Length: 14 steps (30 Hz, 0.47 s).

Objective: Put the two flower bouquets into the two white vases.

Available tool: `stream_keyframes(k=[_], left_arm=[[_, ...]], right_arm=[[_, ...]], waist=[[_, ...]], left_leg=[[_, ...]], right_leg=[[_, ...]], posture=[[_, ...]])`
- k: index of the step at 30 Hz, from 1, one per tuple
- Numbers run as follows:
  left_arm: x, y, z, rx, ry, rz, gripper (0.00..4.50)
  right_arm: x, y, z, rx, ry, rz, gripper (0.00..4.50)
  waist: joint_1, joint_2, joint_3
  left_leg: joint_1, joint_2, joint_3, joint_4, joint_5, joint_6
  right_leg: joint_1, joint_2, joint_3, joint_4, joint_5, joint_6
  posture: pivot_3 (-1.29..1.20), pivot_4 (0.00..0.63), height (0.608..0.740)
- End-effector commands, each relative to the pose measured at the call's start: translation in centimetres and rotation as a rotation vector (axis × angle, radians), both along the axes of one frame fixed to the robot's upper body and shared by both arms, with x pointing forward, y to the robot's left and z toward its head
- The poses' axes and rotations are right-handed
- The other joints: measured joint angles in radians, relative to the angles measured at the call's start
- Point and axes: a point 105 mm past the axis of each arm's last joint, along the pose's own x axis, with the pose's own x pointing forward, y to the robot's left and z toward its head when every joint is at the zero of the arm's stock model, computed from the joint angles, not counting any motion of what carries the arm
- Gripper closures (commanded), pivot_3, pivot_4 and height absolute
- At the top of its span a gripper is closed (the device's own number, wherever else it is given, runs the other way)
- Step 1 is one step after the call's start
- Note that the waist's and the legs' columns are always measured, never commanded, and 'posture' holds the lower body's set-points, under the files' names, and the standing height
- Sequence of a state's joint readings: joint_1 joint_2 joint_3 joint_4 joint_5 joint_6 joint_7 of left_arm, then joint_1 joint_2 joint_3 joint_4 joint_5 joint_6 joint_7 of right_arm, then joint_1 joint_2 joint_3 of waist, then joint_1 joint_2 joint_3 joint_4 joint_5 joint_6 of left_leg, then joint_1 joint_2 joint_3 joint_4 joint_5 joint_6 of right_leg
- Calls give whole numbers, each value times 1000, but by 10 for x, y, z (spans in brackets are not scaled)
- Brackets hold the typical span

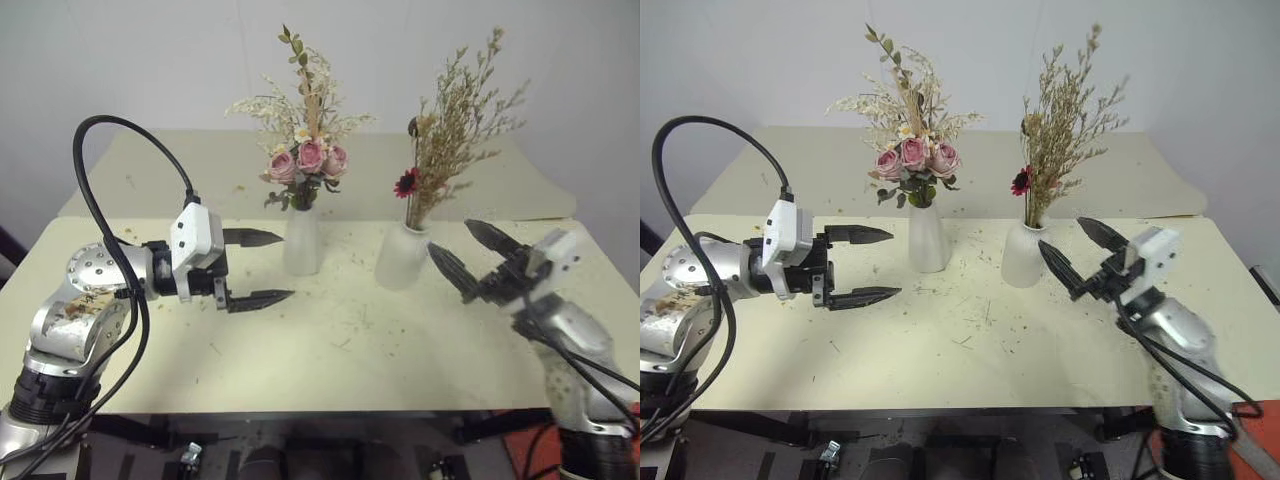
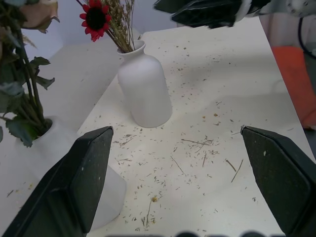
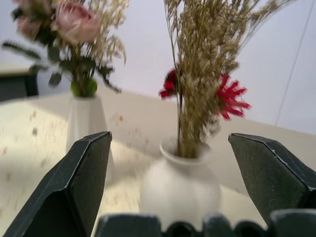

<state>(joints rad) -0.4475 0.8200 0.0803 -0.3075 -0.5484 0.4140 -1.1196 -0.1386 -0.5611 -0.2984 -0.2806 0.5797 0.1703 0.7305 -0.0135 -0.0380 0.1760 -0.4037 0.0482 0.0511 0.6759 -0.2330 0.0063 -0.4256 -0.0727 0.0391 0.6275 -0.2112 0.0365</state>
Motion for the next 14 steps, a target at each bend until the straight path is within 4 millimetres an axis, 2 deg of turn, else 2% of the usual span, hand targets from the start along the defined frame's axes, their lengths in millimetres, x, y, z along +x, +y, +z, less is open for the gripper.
stream_keyframes(k=[1, 8, 14], left_arm=[[-5, 5, 10, -10, -58, 16, 0], [-9, 15, 8, -18, -54, 59, 0], [-16, 34, 4, -5, -33, 99, 0]], right_arm=[[-21, -12, 11, -115, -17, 74, 30], [-40, -44, 8, -344, 91, 146, 30], [-53, -68, 10, -477, 167, 167, 30]], waist=[[-1, 0, 0], [0, 0, 0], [-1, 0, 0]], left_leg=[[0, 0, 0, 0, 0, 0], [2, 0, 1, 0, 0, 0], [3, 0, 1, 0, 0, 0]], right_leg=[[0, 0, 0, 0, 0, 0], [2, 0, 1, 0, 0, 0], [2, 0, 1, -1, -1, 0]], posture=[[0, 150, 740], [0, 150, 740], [0, 150, 740]])
